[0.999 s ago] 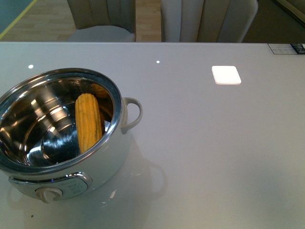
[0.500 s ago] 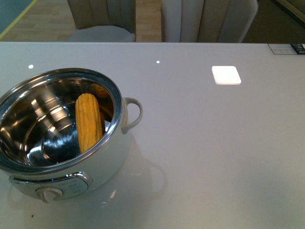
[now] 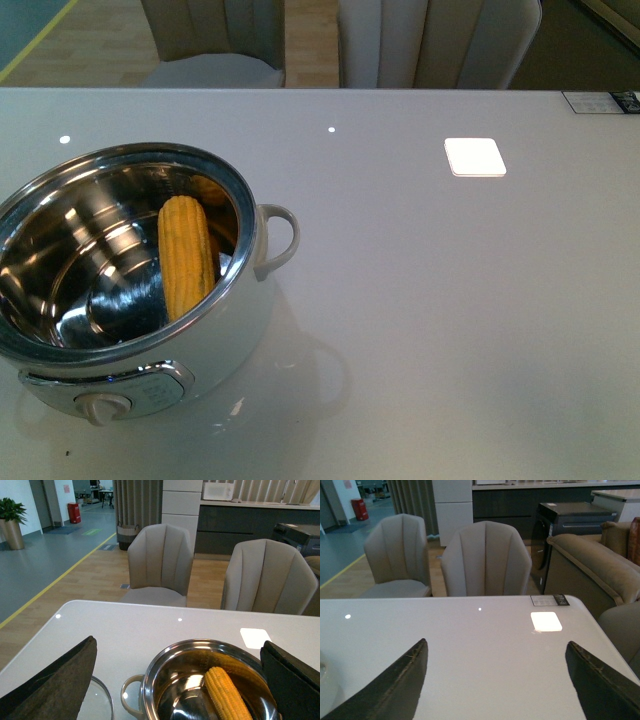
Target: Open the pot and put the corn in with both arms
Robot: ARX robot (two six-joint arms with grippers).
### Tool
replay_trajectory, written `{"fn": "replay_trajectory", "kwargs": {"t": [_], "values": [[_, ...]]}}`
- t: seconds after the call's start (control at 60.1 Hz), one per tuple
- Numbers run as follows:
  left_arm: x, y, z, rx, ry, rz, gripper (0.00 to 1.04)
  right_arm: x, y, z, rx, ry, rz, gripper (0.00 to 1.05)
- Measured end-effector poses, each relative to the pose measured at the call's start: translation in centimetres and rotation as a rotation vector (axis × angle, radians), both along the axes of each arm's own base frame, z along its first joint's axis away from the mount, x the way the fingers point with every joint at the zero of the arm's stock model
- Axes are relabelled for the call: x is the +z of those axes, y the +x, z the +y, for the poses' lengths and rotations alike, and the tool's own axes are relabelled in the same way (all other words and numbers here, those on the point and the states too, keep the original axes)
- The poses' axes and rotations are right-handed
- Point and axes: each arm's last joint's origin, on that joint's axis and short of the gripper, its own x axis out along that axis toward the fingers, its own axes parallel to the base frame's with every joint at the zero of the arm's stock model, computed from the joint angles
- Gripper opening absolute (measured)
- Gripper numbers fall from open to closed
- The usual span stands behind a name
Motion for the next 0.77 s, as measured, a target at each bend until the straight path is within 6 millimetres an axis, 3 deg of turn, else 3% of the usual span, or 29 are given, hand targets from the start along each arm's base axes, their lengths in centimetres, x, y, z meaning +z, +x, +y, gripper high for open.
{"fn": "replay_trajectory", "kwargs": {"t": [0.05, 0.766], "values": [[0.0, 0.0, 0.0, 0.0, 0.0, 0.0, 0.98, 0.0, 0.0, 0.0, 0.0, 0.0, 0.0, 0.97], [0.0, 0.0, 0.0, 0.0, 0.0, 0.0, 0.98, 0.0, 0.0, 0.0, 0.0, 0.0, 0.0, 0.96]]}}
